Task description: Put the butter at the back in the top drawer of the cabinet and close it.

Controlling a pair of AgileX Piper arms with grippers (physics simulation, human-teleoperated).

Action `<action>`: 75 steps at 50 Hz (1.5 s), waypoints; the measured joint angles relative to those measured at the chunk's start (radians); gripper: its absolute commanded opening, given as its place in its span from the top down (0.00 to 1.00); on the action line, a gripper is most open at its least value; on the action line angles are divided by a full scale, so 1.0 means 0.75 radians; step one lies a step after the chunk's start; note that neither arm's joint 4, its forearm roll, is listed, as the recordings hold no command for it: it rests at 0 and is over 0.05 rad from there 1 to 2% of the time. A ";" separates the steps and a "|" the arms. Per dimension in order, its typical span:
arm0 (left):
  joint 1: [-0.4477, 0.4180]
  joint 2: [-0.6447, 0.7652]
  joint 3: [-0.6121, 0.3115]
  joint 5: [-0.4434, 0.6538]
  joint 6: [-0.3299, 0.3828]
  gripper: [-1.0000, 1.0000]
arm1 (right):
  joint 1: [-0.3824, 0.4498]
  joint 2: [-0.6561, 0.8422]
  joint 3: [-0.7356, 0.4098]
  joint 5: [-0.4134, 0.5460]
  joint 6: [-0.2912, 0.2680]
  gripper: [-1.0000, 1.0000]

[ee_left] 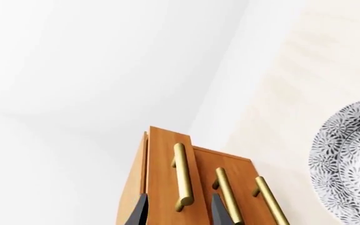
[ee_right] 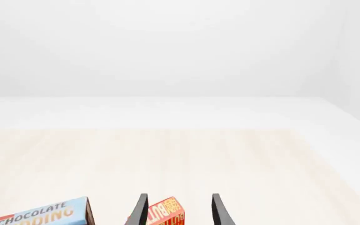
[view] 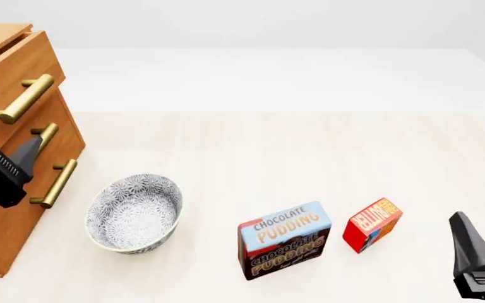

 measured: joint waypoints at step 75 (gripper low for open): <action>0.124 0.168 0.054 -0.187 0.005 0.00 | 0.000 0.000 0.000 0.000 0.000 0.00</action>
